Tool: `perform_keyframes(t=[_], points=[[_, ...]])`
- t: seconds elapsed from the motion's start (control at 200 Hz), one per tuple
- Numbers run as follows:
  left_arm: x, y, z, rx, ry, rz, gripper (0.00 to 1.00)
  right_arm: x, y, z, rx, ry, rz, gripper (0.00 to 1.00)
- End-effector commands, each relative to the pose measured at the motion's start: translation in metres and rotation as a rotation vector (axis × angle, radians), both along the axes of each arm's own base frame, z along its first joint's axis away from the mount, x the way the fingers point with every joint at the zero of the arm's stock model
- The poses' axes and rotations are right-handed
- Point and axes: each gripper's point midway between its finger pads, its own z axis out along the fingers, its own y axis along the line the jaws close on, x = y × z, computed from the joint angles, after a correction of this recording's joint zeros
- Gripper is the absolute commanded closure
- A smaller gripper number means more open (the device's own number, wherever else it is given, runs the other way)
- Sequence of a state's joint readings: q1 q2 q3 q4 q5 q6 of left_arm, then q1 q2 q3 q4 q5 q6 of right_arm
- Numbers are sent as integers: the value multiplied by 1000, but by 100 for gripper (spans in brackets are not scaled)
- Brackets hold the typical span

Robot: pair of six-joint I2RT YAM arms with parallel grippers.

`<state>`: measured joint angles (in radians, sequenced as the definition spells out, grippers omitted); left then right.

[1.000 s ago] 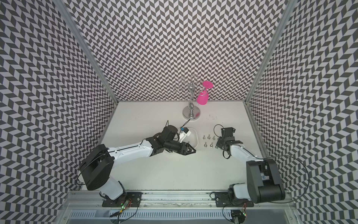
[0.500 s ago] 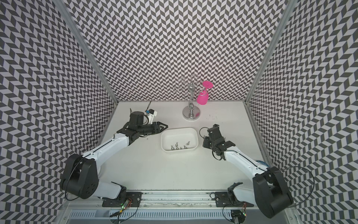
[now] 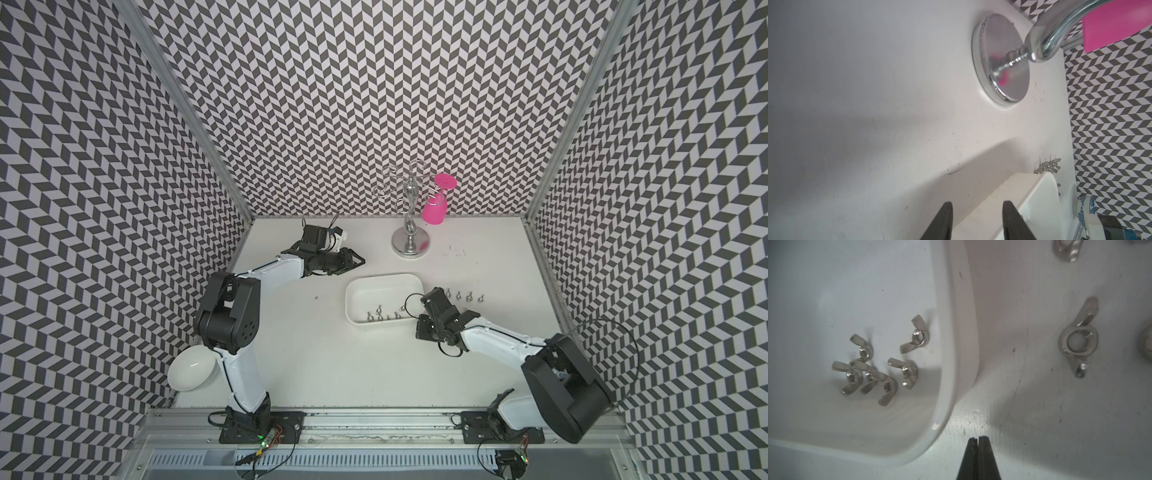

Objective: Take out the wing nut from the storage box
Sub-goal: Adjust the storage box at the center of the board.

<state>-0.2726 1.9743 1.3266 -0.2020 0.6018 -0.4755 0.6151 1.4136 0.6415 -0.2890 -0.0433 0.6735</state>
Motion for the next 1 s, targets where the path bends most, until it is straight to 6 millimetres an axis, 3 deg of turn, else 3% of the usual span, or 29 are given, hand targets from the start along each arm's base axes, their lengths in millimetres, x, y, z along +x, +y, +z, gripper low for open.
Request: perform_keyframes(t=[0.0,0.33,0.821,0.996], points=[[-2,-13,6,-40,-1,-75,57,18,17,9,32,-42,23,100],[-40,-11,-9,-97,59,-96,56,36,16,-2,-57,-45,38,100],[-129,-3,-20,-77,97,-91,56,52,16,-5,-98,-63,65,100],[-139,12,-27,-28,96,-56,56,47,11,-3,-111,-59,64,100]])
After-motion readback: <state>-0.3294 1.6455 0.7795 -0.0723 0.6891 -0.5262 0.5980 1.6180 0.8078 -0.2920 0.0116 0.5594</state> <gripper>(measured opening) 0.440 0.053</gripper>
